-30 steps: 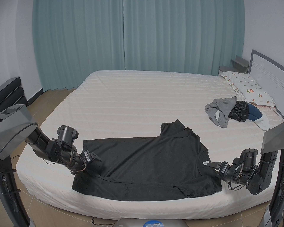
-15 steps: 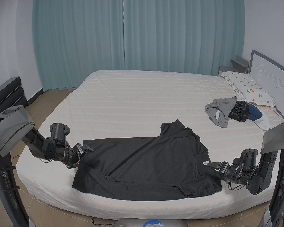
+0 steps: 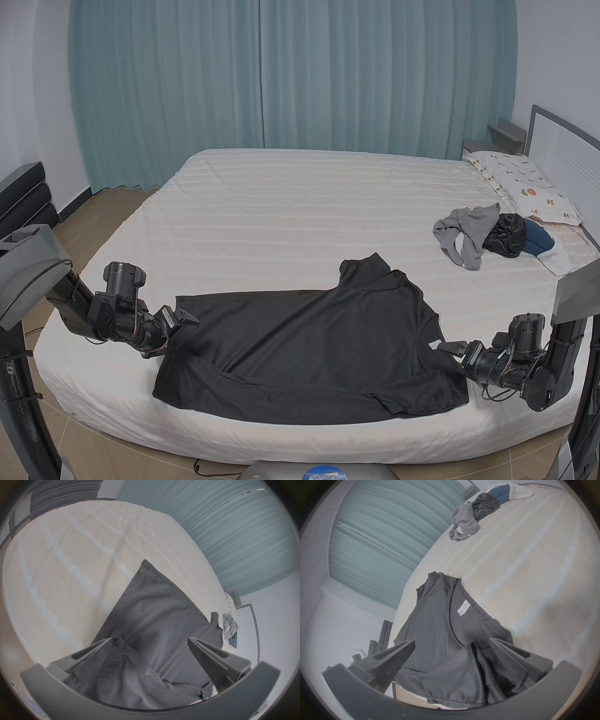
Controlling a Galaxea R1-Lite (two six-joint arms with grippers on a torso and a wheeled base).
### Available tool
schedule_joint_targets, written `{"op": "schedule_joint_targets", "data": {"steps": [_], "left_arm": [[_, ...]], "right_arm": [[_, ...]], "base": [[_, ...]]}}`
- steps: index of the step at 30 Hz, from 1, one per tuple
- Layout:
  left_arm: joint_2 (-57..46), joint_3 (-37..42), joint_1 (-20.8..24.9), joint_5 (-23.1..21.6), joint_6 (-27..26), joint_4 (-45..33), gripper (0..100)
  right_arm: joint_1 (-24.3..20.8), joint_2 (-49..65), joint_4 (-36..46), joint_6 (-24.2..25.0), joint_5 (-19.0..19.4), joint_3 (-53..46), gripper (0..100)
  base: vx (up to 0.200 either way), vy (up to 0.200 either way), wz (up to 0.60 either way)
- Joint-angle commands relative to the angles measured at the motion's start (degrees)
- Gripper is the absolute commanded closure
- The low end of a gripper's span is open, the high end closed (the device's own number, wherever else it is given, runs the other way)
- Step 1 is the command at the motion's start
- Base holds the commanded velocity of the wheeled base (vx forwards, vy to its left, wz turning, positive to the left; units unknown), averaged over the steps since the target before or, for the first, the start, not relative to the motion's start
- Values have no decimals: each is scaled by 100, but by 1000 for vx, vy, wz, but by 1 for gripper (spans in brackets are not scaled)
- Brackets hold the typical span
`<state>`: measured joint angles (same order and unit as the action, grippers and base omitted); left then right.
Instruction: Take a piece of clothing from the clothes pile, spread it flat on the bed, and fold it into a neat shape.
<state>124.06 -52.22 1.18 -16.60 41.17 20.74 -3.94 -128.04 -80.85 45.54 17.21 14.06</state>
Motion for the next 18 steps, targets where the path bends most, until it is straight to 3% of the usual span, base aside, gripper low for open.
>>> {"op": "schedule_joint_targets", "data": {"steps": [1, 7, 8, 18], "left_arm": [[118, 28, 5, 17, -12, -17, 0], [206, 81, 58, 34, -276, -17, 0], [215, 90, 58, 43, -311, -26, 100], [30, 415, -83, 34, -381, -35, 100]], "right_arm": [[-2, -2, -1, -2, -7, 9, 0], [16, 7, -45, 7, 19, -43, 0], [16, -11, -89, 7, 19, -43, 0], [51, -90, -291, 7, 19, -26, 0]], "base": [[0, 0, 0], [0, 0, 0], [0, 0, 0], [0, 0, 0]]}}
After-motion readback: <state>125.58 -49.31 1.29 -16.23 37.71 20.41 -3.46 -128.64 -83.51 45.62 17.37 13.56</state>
